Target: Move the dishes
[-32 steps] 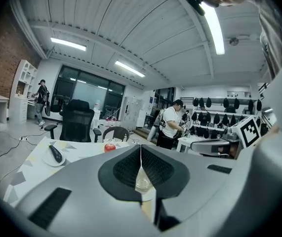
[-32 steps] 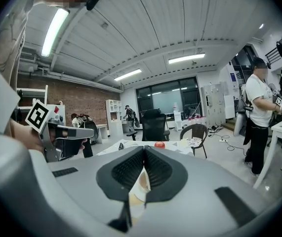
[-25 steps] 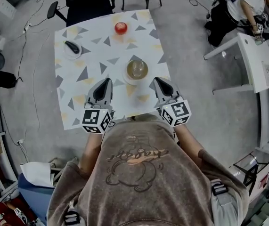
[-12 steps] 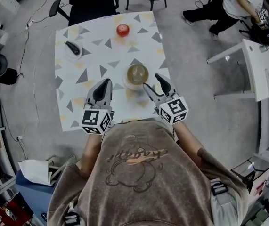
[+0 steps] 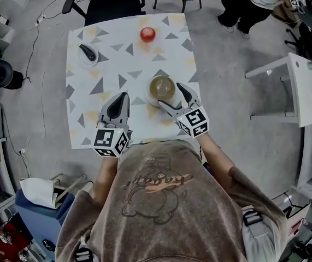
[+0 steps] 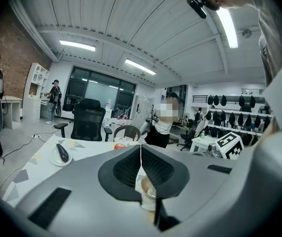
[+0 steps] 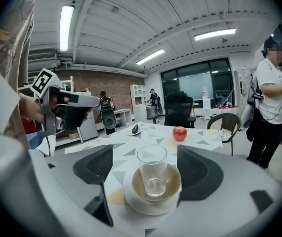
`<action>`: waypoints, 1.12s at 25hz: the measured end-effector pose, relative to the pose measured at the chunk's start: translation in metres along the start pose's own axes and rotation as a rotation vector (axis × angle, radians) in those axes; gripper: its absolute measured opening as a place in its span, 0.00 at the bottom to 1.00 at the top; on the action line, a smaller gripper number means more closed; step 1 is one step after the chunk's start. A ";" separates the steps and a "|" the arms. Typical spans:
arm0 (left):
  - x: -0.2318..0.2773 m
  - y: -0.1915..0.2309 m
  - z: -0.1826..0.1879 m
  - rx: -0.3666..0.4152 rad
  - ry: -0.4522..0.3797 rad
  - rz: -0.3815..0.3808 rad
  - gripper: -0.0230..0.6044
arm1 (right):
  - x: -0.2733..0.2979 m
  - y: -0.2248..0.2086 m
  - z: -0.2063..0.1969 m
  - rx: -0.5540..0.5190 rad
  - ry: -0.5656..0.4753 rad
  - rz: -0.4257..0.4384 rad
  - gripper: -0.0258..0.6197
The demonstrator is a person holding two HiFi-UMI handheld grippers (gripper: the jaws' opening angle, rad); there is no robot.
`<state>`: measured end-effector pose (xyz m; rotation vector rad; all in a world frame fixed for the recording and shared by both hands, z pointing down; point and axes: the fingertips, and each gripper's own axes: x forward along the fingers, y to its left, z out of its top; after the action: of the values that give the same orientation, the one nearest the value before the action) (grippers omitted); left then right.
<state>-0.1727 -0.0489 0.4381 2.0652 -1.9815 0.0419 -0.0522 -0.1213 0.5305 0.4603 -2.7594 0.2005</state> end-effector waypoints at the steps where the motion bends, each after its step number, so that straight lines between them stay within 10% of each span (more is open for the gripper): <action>1: -0.001 0.001 -0.001 -0.001 0.002 0.006 0.07 | 0.005 -0.001 -0.003 -0.006 0.008 0.005 0.65; 28: -0.018 0.033 -0.015 -0.034 0.033 0.132 0.07 | 0.068 -0.016 -0.045 -0.093 0.114 0.046 0.47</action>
<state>-0.2041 -0.0286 0.4548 1.8982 -2.0810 0.0670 -0.0937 -0.1476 0.5979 0.3498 -2.6563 0.1051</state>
